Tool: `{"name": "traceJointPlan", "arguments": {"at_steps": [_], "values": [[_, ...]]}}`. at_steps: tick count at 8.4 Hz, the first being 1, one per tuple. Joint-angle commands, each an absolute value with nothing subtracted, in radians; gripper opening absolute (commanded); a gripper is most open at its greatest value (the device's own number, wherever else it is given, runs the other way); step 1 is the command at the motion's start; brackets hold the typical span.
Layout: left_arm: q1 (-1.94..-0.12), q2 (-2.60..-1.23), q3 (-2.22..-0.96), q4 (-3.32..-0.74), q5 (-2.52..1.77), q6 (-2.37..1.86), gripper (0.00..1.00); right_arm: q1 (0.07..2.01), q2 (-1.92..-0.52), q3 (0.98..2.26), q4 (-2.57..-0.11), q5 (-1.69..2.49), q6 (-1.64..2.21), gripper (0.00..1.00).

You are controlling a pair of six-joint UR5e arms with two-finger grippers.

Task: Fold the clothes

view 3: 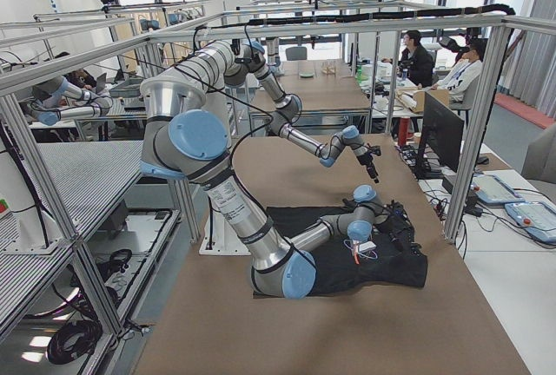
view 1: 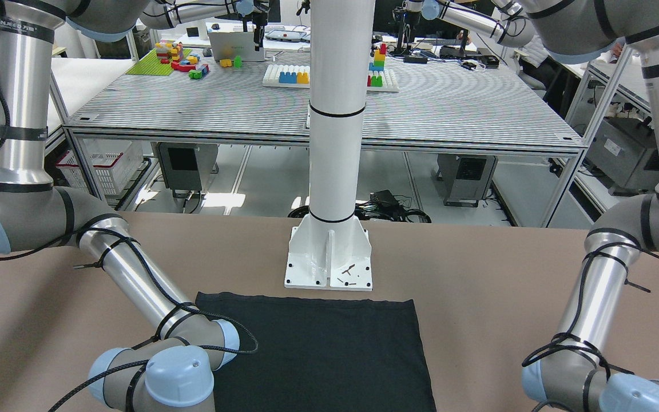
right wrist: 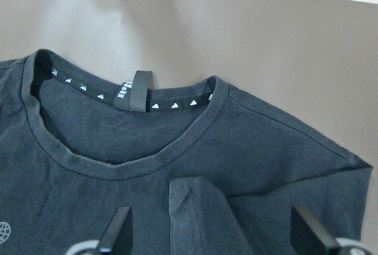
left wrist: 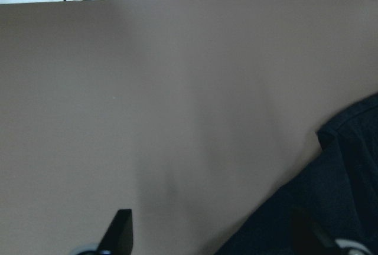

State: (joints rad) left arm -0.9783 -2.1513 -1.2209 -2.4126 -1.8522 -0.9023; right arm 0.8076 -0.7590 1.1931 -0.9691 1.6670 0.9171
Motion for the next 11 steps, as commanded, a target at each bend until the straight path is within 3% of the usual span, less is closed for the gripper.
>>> {"name": "traceJointPlan", "arguments": {"at_steps": [1, 6, 7, 8, 9, 11], "values": [[-0.902, -2.099, -1.218, -2.479, -1.769, -0.901, 0.94, 0.831, -0.77, 1.204, -0.969, 1.703, 0.917, 0.94], [-0.848, -2.103, -1.177, -2.485, -1.744, -0.874, 0.93, 0.833, -0.796, 1.216, -0.966, 1.701, 0.917, 0.94], [-0.847, -2.111, -1.158, -2.485, -1.74, -0.871, 0.89, 0.833, -0.798, 1.216, -0.968, 1.7, 0.916, 0.94], [-0.847, -2.111, -1.154, -2.497, -1.727, -0.871, 0.75, 0.831, -0.802, 1.216, -0.966, 1.7, 0.916, 0.94], [-0.847, -2.111, -1.155, -2.497, -1.729, -0.87, 0.54, 0.831, -0.802, 1.216, -0.966, 1.7, 0.916, 0.94], [-0.847, -2.114, -1.155, -2.497, -1.732, -0.845, 0.01, 0.831, -0.802, 1.218, -0.965, 1.698, 0.916, 0.94]]}}
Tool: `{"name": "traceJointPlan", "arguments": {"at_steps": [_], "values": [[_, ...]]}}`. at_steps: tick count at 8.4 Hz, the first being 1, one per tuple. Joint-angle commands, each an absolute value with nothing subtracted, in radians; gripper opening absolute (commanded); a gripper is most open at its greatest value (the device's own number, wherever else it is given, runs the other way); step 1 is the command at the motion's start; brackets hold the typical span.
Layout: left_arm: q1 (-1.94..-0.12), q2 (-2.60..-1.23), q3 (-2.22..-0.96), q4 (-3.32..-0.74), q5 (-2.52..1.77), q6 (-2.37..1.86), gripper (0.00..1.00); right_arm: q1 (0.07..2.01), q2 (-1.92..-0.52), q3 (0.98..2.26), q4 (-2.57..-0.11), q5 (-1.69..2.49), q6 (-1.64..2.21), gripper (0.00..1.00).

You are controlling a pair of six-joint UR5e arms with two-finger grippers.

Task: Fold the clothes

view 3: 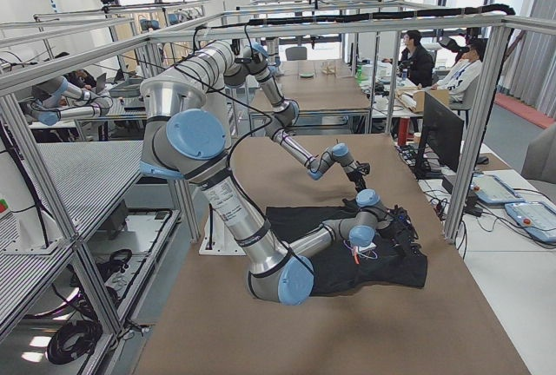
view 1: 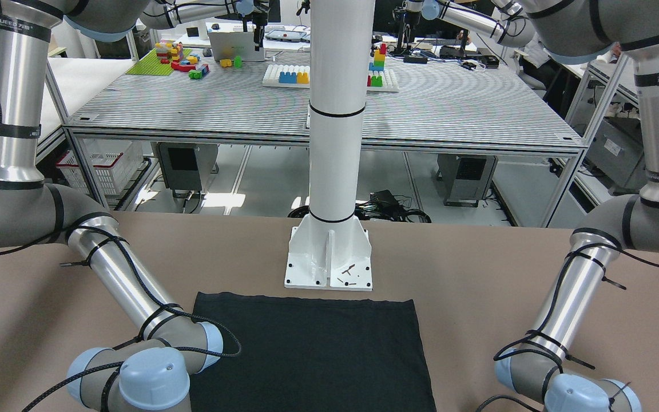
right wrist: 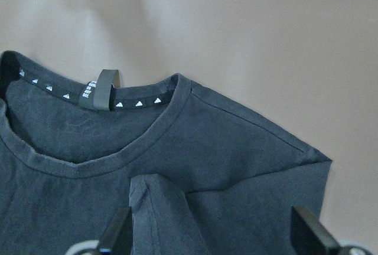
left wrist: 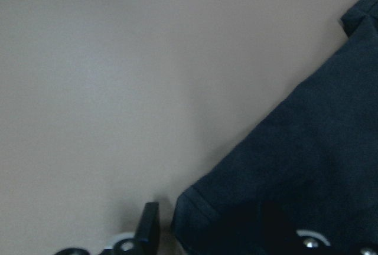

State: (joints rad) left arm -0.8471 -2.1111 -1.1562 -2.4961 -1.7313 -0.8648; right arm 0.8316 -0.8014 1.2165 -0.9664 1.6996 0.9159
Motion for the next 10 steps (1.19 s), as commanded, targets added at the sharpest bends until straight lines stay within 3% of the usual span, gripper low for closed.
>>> {"name": "traceJointPlan", "arguments": {"at_steps": [1, 5, 6, 8, 10], "values": [[-0.847, -2.126, -1.158, -2.496, -1.735, -0.854, 0.0, 0.831, -0.804, 1.223, -0.966, 1.698, 0.914, 0.94], [-0.874, -2.189, -1.175, -2.399, -1.779, -0.899, 0.0, 0.831, -0.808, 1.223, -0.966, 1.695, 0.914, 0.94], [-0.883, -2.192, -1.205, -2.376, -1.792, -0.907, 0.0, 0.831, -0.813, 1.227, -0.963, 1.695, 0.914, 0.94], [-0.884, -2.195, -1.387, -2.169, -1.805, -0.949, 0.0, 0.831, -0.819, 1.238, -0.965, 1.694, 0.914, 0.94], [-0.826, -2.251, -1.431, -2.083, -1.784, -1.102, 0.0, 0.831, -0.824, 1.239, -0.963, 1.694, 0.914, 0.94]]}}
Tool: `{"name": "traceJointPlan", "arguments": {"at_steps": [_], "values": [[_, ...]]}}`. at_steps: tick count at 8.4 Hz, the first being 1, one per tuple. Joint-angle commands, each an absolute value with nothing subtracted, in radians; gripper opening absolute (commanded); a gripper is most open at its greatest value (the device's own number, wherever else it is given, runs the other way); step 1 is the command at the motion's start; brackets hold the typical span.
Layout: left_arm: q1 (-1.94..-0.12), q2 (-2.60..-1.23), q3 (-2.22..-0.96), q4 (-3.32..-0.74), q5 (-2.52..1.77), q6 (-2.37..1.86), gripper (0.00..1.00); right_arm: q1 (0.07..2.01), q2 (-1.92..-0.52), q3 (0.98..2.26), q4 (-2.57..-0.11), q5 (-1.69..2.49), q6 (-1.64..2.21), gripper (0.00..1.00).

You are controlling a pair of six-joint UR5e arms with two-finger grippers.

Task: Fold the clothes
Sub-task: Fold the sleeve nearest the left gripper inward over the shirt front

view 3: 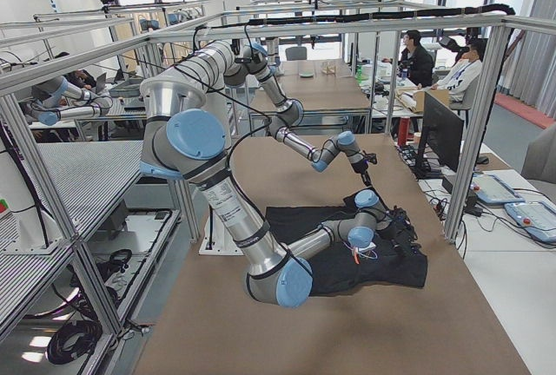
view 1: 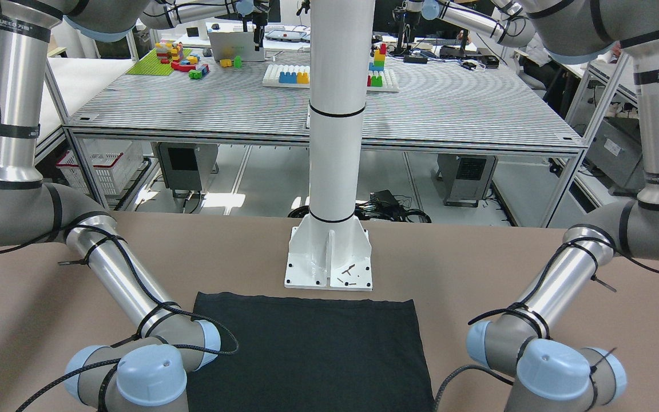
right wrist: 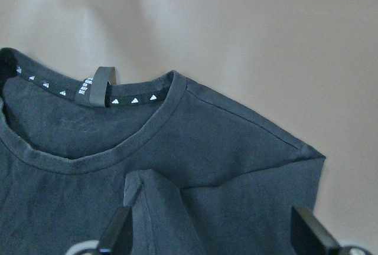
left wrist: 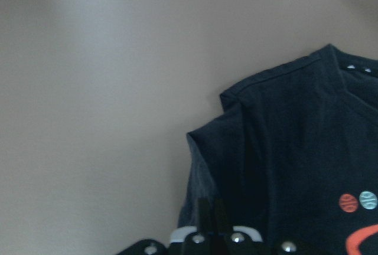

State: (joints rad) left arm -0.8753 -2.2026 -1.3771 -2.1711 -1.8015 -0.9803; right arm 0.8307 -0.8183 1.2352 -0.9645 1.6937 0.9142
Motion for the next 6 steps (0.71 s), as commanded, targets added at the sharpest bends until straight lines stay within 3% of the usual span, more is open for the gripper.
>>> {"name": "traceJointPlan", "arguments": {"at_steps": [1, 4, 6], "values": [[-0.781, -2.288, -1.408, -2.076, -1.725, -1.158, 0.0, 0.831, -0.83, 1.242, -0.963, 1.694, 0.914, 0.94], [-0.723, -2.539, -1.193, -1.994, -1.643, -1.278, 0.0, 0.83, -0.838, 1.243, -0.963, 1.694, 0.913, 0.94], [-0.719, -2.603, -1.036, -2.032, -1.574, -1.299, 0.0, 0.83, -0.842, 1.243, -0.963, 1.692, 0.913, 0.94]]}}
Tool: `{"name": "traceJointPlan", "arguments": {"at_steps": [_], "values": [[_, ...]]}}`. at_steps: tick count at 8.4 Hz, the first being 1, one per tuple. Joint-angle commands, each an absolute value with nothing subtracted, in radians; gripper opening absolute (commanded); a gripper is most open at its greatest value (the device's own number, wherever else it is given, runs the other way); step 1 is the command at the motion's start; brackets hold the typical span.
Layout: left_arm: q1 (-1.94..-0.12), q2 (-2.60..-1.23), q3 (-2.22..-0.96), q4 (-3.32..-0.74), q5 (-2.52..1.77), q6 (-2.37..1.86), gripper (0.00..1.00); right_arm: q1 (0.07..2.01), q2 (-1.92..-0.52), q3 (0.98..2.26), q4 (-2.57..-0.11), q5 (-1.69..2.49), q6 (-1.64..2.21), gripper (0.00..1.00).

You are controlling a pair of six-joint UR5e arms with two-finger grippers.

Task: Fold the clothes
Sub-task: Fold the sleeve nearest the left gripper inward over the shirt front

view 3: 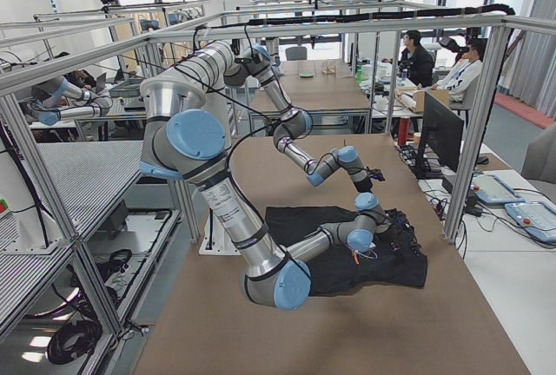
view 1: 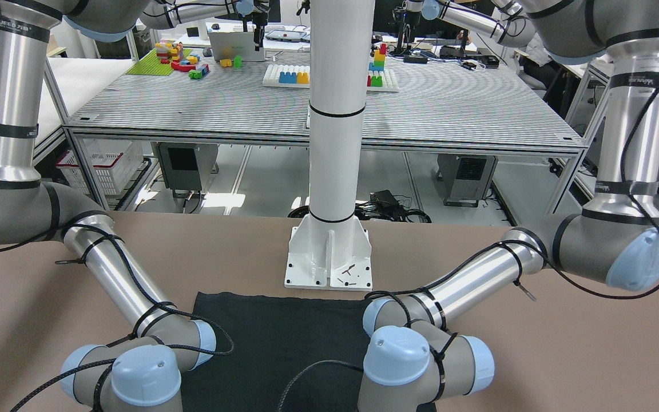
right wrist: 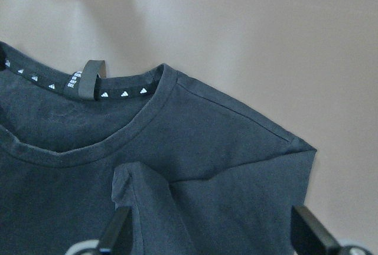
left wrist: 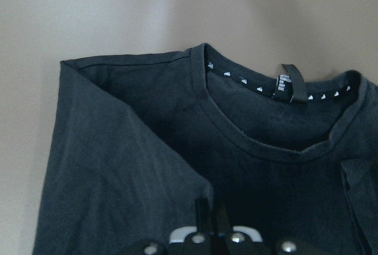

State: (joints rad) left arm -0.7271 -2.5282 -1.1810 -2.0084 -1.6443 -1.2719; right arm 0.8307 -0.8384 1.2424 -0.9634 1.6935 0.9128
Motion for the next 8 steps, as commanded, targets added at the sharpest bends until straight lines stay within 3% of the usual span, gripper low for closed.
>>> {"name": "traceJointPlan", "arguments": {"at_steps": [1, 2, 5, 8], "values": [[-0.678, -2.571, -1.031, -2.095, -1.515, -1.289, 0.44, 0.827, -0.845, 1.243, -0.963, 1.69, 0.913, 0.94], [-0.642, -2.524, -1.031, -2.167, -1.39, -1.289, 0.94, 0.825, -0.845, 1.243, -0.963, 1.69, 0.913, 0.94], [-0.653, -2.555, -1.054, -2.183, -1.455, -1.29, 0.95, 0.827, -0.848, 1.244, -0.962, 1.692, 0.91, 0.94], [-0.756, -2.481, -1.235, -2.093, -1.72, -1.301, 0.95, 0.828, -0.912, 1.352, -0.973, 1.722, 0.914, 0.94]]}}
